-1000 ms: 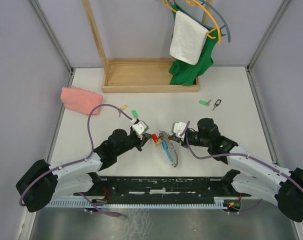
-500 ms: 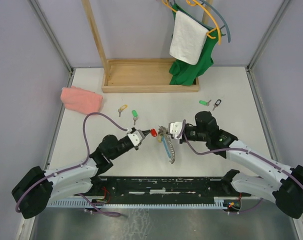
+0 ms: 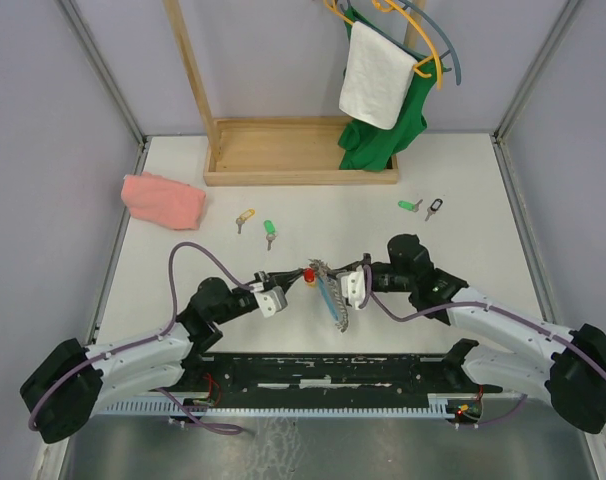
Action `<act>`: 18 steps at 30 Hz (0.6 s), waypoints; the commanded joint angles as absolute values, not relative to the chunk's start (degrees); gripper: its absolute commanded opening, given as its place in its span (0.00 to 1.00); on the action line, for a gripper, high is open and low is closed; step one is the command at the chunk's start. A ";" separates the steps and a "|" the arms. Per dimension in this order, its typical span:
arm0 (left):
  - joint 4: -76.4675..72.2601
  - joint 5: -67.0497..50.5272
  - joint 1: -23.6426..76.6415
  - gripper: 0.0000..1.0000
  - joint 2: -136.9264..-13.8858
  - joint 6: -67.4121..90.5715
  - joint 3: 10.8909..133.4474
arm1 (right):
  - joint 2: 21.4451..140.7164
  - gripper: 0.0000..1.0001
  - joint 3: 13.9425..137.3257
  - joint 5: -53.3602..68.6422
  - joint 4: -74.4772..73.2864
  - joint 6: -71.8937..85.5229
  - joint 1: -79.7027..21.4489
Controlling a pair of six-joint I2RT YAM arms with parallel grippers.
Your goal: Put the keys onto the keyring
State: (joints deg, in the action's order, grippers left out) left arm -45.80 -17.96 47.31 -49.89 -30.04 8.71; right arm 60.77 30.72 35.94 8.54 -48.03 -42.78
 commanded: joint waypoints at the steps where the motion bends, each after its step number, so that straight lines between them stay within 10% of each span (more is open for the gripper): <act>1: -48.26 -22.08 47.10 0.03 -51.91 -36.97 8.89 | 57.63 0.01 33.04 35.01 7.46 -59.06 -44.34; 18: -49.44 -25.52 47.61 0.03 -54.34 -40.75 8.59 | 58.25 0.01 31.81 27.06 8.02 -65.01 -47.31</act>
State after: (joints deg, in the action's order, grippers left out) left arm -45.87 -24.03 47.35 -54.39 -37.56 8.56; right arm 58.19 30.72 27.81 4.38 -63.09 -46.54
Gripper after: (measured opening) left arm 0.032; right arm 0.014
